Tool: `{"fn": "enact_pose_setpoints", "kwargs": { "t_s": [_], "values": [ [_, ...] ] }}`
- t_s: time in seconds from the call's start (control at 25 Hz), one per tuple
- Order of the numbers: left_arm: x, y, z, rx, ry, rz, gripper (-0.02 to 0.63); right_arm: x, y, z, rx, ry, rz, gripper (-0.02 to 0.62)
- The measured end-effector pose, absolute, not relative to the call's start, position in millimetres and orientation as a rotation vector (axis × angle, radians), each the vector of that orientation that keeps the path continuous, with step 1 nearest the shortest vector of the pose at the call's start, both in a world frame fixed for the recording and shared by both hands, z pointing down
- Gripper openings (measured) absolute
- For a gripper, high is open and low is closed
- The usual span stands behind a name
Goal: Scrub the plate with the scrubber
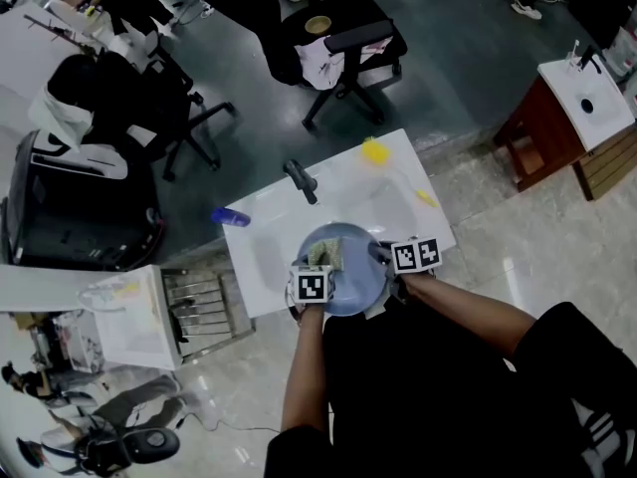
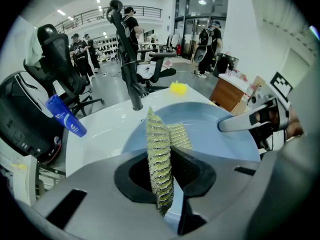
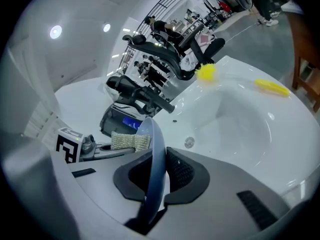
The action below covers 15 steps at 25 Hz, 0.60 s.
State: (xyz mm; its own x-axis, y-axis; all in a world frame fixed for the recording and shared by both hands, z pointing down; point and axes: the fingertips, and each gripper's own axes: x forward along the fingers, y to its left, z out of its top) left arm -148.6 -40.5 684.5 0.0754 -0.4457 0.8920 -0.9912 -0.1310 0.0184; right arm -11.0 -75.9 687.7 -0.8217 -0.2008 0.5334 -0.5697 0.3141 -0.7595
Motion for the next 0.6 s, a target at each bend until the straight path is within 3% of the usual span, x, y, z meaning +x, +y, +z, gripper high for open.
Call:
{"fn": "enact_pose_setpoints", "kwargs": {
  "t_s": [0.6],
  "values": [
    [-184,-31,683,1.622,-1.506,1.157,0.067,-3,-83,690,0.673,-2.250,1.543,0.023]
  ]
}}
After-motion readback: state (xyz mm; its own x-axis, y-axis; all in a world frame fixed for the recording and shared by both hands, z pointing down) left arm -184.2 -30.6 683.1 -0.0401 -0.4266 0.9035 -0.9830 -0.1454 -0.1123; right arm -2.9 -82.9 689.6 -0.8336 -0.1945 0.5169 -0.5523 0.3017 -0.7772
